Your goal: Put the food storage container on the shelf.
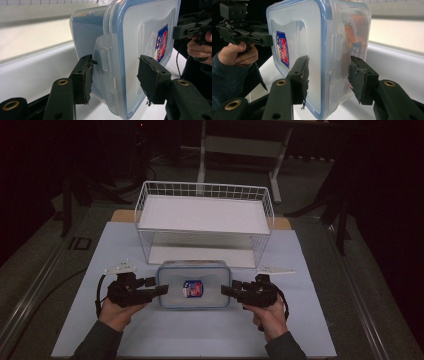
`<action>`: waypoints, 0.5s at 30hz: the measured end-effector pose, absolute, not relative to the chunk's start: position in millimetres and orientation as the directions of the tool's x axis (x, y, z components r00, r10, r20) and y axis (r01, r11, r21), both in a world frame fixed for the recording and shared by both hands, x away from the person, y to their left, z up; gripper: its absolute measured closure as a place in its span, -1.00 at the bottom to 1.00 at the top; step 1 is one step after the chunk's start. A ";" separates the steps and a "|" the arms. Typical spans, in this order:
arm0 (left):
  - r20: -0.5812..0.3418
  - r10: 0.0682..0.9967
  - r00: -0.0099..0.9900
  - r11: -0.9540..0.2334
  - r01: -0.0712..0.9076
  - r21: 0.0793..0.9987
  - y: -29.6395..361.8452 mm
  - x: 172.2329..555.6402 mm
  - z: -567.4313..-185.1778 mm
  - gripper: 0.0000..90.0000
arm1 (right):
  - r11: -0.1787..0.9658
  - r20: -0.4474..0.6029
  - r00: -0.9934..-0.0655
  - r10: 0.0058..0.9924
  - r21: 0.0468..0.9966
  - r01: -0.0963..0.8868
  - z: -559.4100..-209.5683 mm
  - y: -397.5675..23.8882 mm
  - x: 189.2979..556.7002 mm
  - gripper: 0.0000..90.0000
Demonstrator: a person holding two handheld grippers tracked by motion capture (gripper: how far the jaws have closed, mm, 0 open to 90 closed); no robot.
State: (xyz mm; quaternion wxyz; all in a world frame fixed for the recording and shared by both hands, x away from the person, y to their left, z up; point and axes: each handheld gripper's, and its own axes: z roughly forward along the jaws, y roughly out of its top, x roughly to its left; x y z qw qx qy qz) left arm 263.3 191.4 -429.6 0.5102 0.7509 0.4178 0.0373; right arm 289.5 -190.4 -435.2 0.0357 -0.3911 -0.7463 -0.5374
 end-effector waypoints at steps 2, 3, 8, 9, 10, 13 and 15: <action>-0.370 0.663 0.651 -0.123 0.582 0.804 190.1 264.7 -424.3 0.04 | 0.116 0.462 -0.697 0.548 0.784 0.610 -428.3 -191.6 290.2 0.15; -0.365 0.661 0.655 -0.124 0.576 0.808 190.0 265.3 -421.9 0.04 | 0.115 0.455 -0.700 0.550 0.789 0.603 -425.1 -192.0 290.6 0.15; -0.352 0.660 0.664 -0.124 0.558 0.821 190.5 267.7 -410.8 0.04 | 0.118 0.434 -0.713 0.551 0.805 0.581 -411.3 -192.3 292.3 0.15; -0.350 0.659 0.666 -0.125 0.556 0.822 190.9 268.3 -408.9 0.04 | 0.120 0.429 -0.715 0.551 0.808 0.577 -409.0 -192.1 292.8 0.15; -0.348 0.659 0.667 -0.126 0.554 0.823 191.1 268.8 -406.9 0.04 | 0.121 0.426 -0.718 0.551 0.810 0.574 -406.9 -191.8 293.4 0.15; -0.343 0.659 0.669 -0.125 0.548 0.827 191.7 269.6 -402.7 0.04 | 0.122 0.421 -0.722 0.550 0.814 0.568 -402.5 -191.3 294.5 0.15; -0.340 0.659 0.671 -0.120 0.540 0.833 192.2 270.8 -398.1 0.04 | 0.120 0.415 -0.726 0.548 0.820 0.560 -397.9 -191.0 295.7 0.15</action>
